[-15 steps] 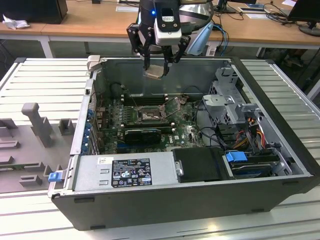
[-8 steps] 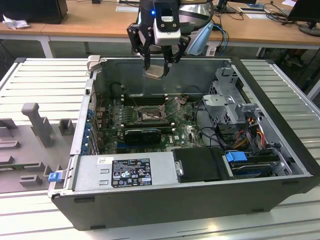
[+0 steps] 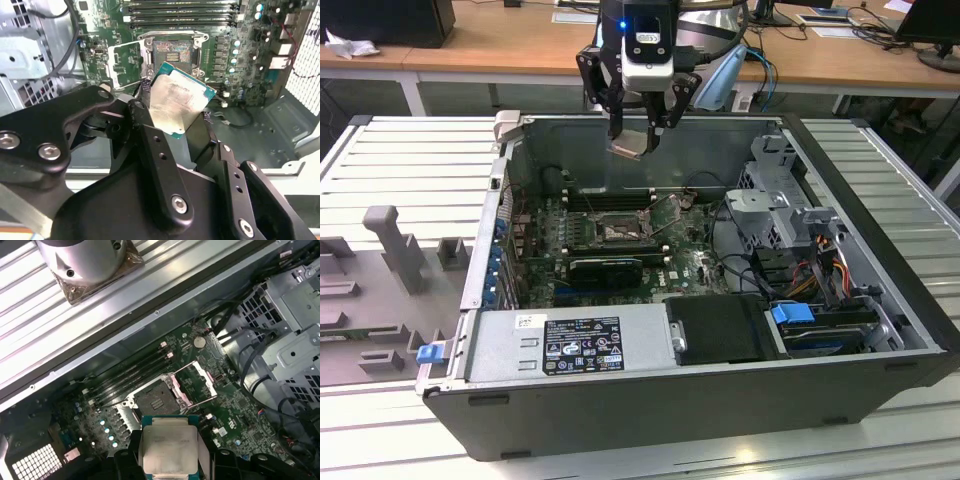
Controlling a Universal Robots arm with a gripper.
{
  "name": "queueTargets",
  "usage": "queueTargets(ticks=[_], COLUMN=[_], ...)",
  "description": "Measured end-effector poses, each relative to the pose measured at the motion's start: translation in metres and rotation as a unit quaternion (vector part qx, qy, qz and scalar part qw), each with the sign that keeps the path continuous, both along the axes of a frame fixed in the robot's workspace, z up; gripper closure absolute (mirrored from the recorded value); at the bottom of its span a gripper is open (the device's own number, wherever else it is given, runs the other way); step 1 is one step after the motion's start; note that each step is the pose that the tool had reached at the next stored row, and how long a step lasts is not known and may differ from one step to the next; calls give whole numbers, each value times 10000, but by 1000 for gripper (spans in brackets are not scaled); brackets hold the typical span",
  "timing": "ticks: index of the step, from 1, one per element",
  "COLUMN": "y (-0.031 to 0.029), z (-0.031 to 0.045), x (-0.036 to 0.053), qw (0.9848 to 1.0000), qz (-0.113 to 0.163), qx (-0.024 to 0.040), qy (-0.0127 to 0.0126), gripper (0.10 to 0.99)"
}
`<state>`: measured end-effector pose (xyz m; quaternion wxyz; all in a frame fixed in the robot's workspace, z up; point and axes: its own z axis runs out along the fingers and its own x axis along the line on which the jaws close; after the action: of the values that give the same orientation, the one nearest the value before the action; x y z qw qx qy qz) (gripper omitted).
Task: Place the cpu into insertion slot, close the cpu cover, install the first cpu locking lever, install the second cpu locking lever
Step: 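Place the cpu into insertion slot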
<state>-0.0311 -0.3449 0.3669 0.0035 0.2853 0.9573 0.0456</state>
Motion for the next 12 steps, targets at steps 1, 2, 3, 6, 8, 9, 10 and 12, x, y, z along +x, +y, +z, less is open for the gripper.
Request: queueTargets(ticks=[1, 2, 3, 6, 8, 9, 10, 12], y=[0, 0, 0, 0, 0, 0, 0, 0], z=[-1, -3, -3, -6, -7, -8, -8, -9], x=[0, 0, 0, 0, 0, 0, 0, 0], qw=[10000, 9999, 9998, 9991, 9985, 9981, 9977, 9969], qz=[-61, -165, -221, -413, -544, -618, -673, -792], qx=[-1, -1, -1, -1, -1, -1, -1, -1], qy=[0, 0, 0, 1, 0, 0, 0, 0], gripper=[557, 557, 557, 557, 557, 557, 557, 557])
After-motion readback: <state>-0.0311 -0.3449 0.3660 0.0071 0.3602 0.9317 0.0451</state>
